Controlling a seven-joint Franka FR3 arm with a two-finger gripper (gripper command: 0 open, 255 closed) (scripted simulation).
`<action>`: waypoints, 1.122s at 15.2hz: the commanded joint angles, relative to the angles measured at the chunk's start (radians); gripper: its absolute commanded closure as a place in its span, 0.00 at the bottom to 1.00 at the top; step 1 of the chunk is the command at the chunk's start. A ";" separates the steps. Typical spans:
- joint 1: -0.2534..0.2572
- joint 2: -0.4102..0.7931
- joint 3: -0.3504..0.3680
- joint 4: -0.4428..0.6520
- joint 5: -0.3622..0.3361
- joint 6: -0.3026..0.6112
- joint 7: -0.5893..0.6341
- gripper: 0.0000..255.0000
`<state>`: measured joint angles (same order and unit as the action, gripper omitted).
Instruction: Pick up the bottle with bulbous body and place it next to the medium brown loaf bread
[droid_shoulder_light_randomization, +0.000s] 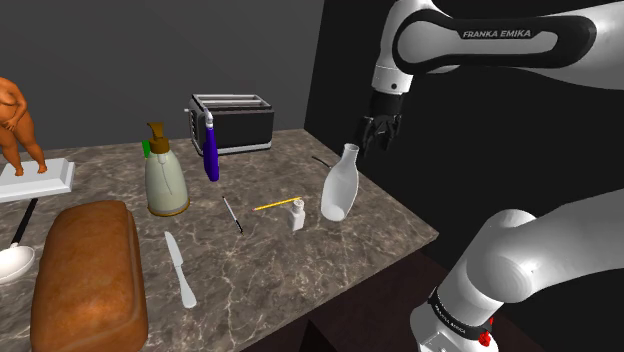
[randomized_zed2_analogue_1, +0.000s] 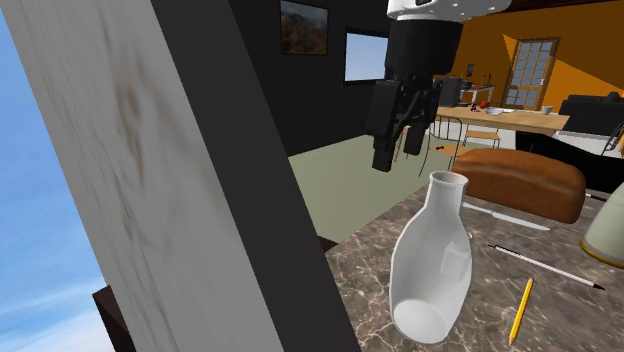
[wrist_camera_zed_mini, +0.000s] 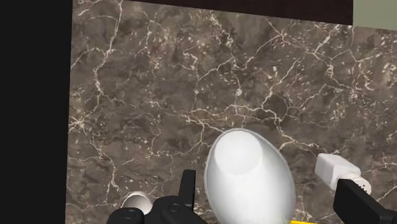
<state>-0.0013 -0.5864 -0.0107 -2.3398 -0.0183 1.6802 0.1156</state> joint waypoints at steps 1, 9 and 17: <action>0.006 0.063 -0.001 0.039 0.016 0.049 0.002 0.00; 0.011 0.115 -0.001 -0.008 0.029 0.166 0.001 0.00; 0.011 0.117 0.000 -0.028 0.029 0.187 0.001 0.00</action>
<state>0.0093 -0.4697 -0.0111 -2.3676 0.0104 1.8672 0.1170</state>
